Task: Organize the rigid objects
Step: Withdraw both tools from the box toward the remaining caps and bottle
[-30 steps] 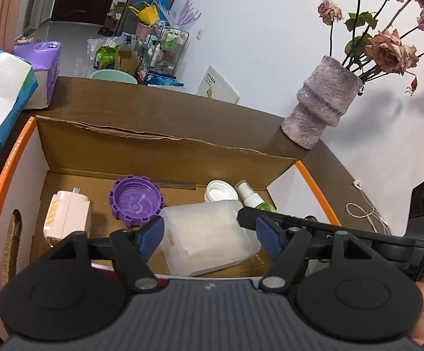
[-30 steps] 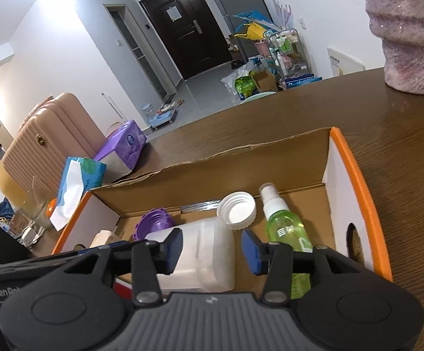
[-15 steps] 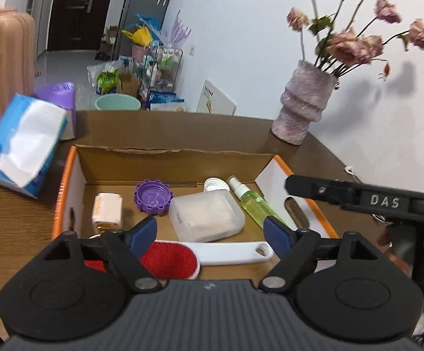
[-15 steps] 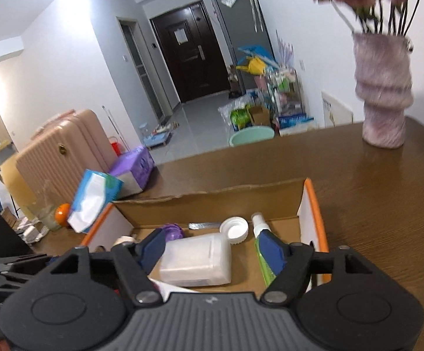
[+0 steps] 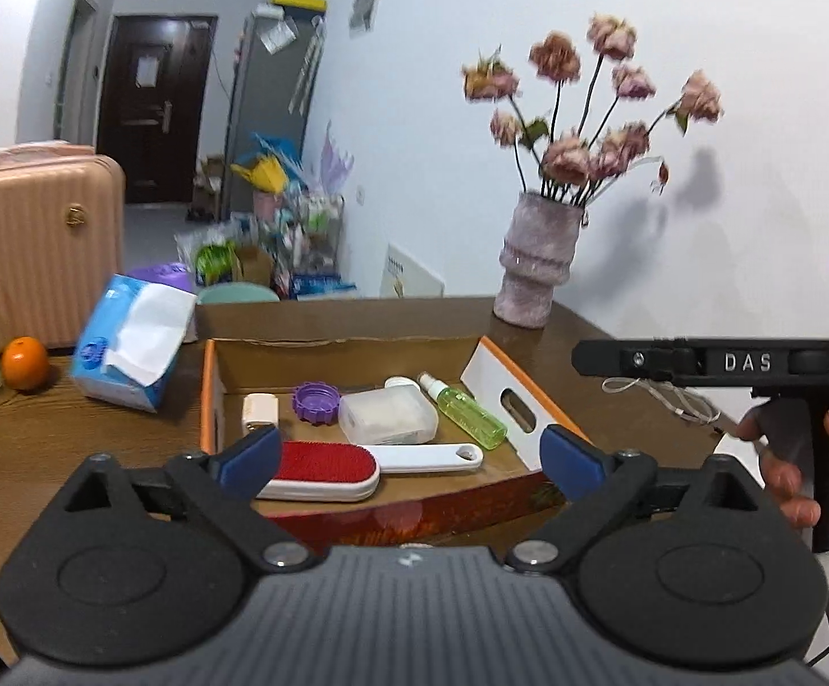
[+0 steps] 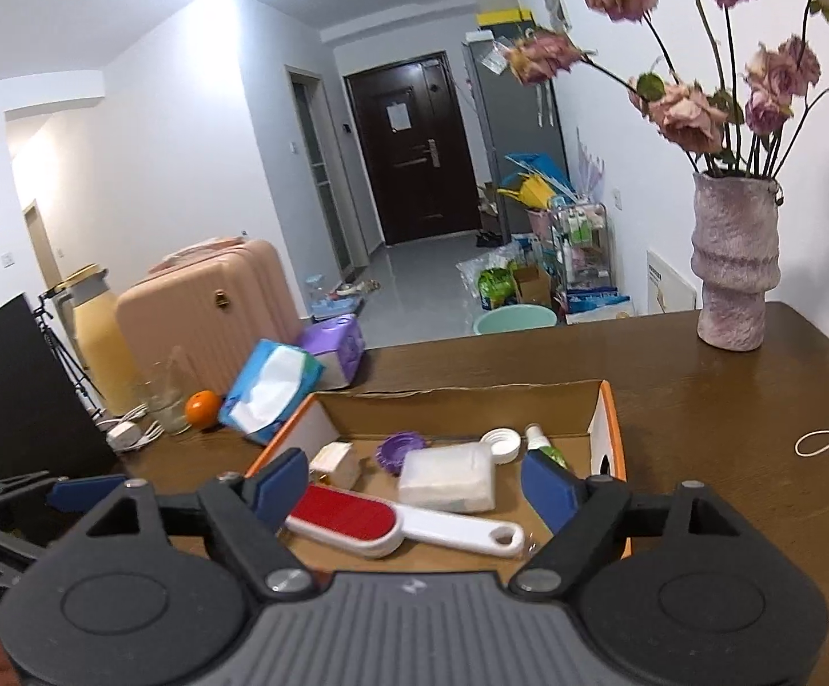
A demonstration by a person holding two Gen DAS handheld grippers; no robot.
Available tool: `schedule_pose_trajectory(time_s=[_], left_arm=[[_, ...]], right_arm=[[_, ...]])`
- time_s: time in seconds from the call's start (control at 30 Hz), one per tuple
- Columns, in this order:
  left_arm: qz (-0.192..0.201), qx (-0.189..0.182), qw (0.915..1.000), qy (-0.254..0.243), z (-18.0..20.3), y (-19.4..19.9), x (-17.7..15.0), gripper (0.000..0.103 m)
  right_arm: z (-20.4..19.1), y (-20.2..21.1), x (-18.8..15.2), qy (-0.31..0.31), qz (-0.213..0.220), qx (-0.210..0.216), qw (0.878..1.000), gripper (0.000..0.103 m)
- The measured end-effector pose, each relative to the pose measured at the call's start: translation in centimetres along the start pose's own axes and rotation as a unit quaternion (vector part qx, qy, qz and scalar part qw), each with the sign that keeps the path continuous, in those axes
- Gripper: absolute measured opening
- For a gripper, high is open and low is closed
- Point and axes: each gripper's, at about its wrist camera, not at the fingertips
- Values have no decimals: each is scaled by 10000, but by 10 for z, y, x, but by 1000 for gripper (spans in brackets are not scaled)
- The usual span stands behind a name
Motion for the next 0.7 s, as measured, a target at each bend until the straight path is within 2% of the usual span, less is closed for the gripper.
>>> schedule_pose_trajectory(time_s=[0.27,0.4,0.6,0.7], left_arm=[[653,370,9972,-34,14,74,-50,103],[948,518,9941,-22,20,108,-84,103],[985,1029,9896,216,30,143,-145,103],[1051,1044,9890,40,35,161,-173,103]], right_arm=[[-24,67,-41,297,185,-161,9993,87],[-35,97,-75,351,270,-298,9986,87],[-57,132,-134,626,329,-676,9952,87],[-67,151,-159,652,351,-683,9949,87]])
Point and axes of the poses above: each gripper's, at about its wrist camera, not at the fingertips, and y roughly against the way its jaws point, z to its right, x to its top, and after that the axes turned 3 degrees about y, right-handed
